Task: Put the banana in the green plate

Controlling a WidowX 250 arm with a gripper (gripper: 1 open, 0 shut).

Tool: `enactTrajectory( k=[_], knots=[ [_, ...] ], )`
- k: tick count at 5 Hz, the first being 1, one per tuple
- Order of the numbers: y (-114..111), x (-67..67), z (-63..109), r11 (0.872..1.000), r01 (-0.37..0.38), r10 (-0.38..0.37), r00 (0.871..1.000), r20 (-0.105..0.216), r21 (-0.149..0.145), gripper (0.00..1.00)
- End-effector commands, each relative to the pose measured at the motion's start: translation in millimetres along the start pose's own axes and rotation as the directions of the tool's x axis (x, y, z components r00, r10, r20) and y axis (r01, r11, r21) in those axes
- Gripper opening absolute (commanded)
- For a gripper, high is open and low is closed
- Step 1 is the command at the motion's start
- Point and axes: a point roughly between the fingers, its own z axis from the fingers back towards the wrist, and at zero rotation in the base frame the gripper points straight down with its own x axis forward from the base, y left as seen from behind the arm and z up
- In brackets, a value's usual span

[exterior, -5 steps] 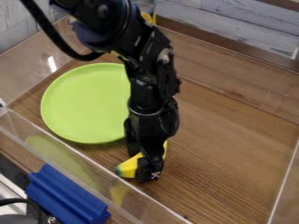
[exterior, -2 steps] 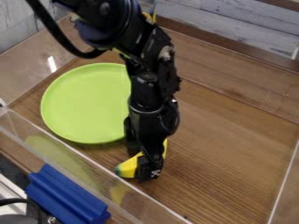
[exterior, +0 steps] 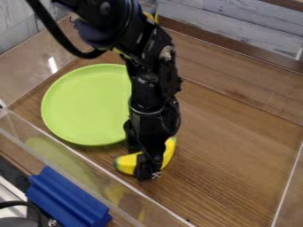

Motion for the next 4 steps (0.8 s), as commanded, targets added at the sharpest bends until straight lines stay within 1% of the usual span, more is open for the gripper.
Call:
enactTrajectory(
  k=[1, 3, 4],
  knots=[
    [8, 5.4, 11.9, 1.0, -0.017, 0.016, 1.0, 0.025, 0.024, 0.0],
    [9, 1.1, 23.8, 0.999, -0.046, 0.045, 0.999, 0.009, 0.024, 0.0],
    [10, -1.7, 34.3, 0.997, -0.077, 0.077, 0.997, 0.002, 0.023, 0.0]
  ],
)
